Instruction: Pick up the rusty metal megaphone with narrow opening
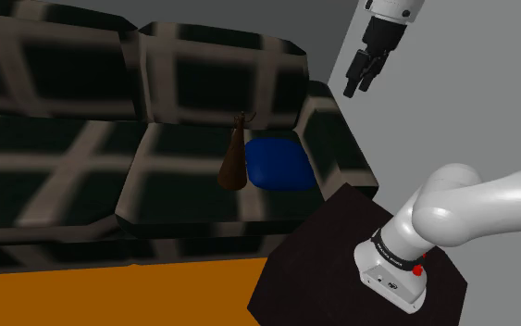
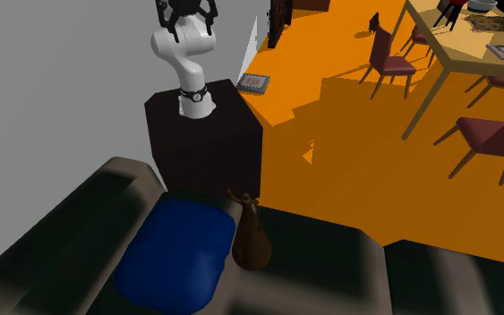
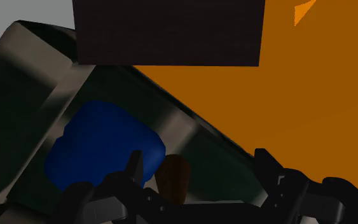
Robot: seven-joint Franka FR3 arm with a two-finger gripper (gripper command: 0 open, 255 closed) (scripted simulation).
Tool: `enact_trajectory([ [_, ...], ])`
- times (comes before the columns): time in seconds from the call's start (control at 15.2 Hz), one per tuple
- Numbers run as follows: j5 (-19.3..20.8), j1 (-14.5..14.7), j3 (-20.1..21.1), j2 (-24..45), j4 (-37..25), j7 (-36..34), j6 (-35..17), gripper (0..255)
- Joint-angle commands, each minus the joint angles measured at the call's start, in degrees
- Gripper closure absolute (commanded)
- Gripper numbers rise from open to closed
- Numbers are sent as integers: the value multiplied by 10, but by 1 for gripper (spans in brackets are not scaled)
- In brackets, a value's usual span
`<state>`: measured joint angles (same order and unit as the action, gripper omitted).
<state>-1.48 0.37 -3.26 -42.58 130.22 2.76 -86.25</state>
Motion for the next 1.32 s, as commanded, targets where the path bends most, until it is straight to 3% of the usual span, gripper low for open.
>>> enact_trajectory([
  [0.0, 0, 0, 0, 0, 0, 0, 0, 0],
  [0.66, -27, -5, 45, 101, 85, -90, -227, 0],
  [1.25, -29, -13, 80, 263, 82, -171, -420, 0],
])
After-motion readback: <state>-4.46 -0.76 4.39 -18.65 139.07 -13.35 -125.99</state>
